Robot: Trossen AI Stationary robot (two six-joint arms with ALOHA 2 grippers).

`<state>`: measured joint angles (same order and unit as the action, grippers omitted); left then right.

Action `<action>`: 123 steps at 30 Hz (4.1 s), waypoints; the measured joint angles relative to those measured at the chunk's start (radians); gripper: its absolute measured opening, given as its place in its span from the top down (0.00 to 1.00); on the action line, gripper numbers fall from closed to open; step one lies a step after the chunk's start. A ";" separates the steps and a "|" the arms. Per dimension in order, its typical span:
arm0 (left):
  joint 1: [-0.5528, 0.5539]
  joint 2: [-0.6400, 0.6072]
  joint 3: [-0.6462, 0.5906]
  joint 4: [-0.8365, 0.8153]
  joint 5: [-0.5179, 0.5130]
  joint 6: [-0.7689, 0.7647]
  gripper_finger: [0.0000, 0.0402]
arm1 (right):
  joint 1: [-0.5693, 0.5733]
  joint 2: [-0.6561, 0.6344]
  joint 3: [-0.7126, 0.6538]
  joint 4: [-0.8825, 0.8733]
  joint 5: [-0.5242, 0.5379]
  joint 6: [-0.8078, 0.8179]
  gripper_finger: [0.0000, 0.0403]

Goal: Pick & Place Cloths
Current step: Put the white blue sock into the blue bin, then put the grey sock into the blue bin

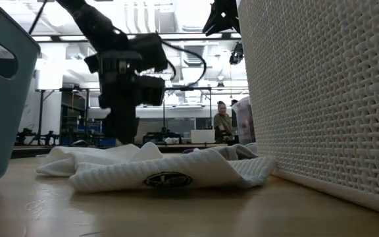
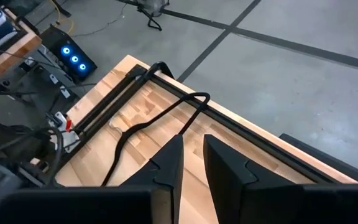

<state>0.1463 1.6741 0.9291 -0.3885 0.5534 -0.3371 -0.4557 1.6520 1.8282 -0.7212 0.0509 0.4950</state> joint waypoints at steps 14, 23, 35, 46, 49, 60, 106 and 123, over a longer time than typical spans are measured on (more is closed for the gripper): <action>0.003 0.118 0.003 0.022 0.064 0.008 0.58 | 0.000 0.002 0.000 0.000 0.000 -0.035 0.77; 0.002 0.124 -0.002 0.028 0.105 0.019 0.97 | 0.000 0.002 0.000 0.001 0.001 -0.043 0.82; 0.060 -0.091 0.064 -0.163 0.133 0.022 0.98 | 0.000 0.002 0.000 0.000 0.000 -0.042 0.92; 0.063 -0.477 0.117 -0.417 0.354 -0.199 0.99 | 0.000 0.002 -0.001 0.011 0.002 -0.053 0.88; 0.051 -0.577 0.117 -0.419 0.468 -0.379 0.98 | 0.000 0.005 -0.002 0.041 0.001 -0.053 0.86; -0.019 -0.882 0.186 -0.388 0.616 -1.150 0.99 | 0.000 0.056 -0.003 0.135 0.001 -0.057 0.80; -0.549 -0.744 -0.380 0.103 0.477 -1.335 0.84 | -0.001 0.084 -0.003 0.134 0.001 -0.057 0.82; -0.270 -0.743 -0.374 0.421 0.300 -1.231 0.59 | 0.000 0.084 -0.003 0.134 -0.023 -0.056 0.78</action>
<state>-0.1237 0.9306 0.5550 0.0320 0.8532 -1.5681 -0.4558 1.7355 1.8248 -0.5870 0.0277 0.4385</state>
